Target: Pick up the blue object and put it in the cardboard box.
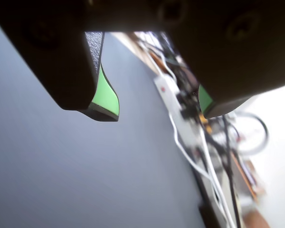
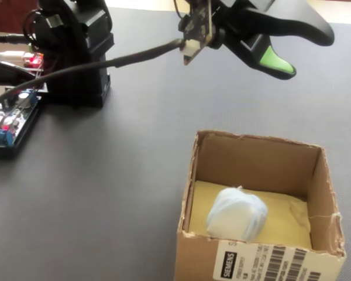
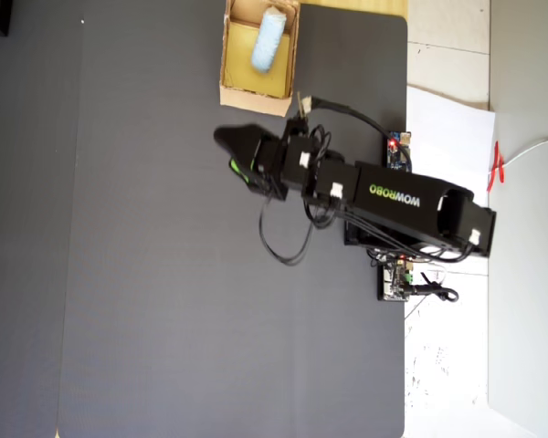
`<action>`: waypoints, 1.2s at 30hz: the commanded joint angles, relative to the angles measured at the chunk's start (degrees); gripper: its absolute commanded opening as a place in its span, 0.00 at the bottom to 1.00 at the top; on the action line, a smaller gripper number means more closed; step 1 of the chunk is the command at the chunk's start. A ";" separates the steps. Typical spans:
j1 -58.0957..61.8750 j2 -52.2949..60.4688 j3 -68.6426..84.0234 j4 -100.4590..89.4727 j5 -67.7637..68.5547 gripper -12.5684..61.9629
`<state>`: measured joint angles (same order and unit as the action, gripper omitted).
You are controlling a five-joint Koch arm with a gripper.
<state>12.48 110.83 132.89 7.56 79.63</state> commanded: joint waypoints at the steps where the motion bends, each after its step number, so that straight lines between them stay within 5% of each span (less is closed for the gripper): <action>1: -3.34 3.25 -0.70 -7.03 3.08 0.62; 19: -21.62 16.79 21.62 -12.66 12.30 0.62; 36: -21.01 24.87 39.81 -13.71 13.80 0.62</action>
<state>-9.05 130.61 173.32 -2.81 91.93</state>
